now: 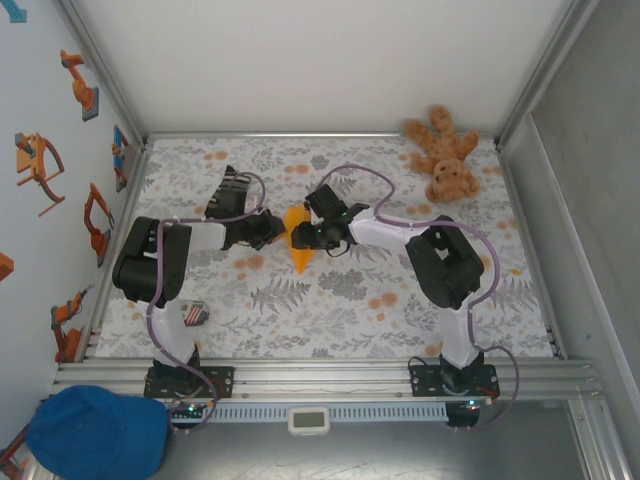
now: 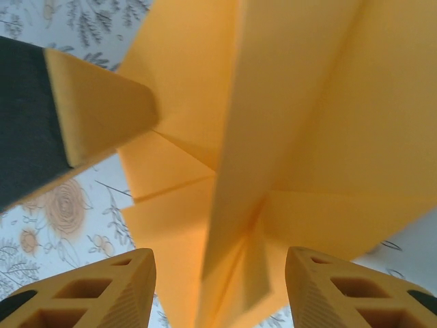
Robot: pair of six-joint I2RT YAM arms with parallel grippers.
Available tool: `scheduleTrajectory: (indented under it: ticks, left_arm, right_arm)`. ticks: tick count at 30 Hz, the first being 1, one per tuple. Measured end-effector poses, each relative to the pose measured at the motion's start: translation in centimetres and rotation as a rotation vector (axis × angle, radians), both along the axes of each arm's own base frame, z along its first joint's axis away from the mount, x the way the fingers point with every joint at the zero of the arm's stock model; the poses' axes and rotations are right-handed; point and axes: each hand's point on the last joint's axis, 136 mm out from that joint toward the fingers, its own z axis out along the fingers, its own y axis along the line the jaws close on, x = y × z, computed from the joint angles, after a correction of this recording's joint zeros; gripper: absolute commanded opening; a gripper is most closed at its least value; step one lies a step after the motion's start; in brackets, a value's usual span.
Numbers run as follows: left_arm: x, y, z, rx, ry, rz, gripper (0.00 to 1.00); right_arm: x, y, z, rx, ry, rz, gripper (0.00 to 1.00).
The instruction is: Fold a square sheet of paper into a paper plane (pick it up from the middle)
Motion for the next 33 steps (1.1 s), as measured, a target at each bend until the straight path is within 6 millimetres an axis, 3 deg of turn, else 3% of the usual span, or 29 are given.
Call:
scheduleTrajectory:
  ticks: [11,21,33]
  left_arm:
    - [-0.2,-0.6,0.3,-0.011,-0.003,-0.019,0.08]
    - [-0.3,-0.7,0.4,-0.016,-0.002,-0.023,0.08]
    - [-0.3,-0.7,0.4,-0.016,-0.001,-0.024,0.08]
  right_arm:
    - [0.2,0.7,-0.5,-0.058,0.002,0.009,0.54]
    - [-0.8,1.1,-0.8,-0.083,-0.001,0.053,0.59]
    - [-0.6,0.6,-1.9,-0.139,0.000,0.045,0.45]
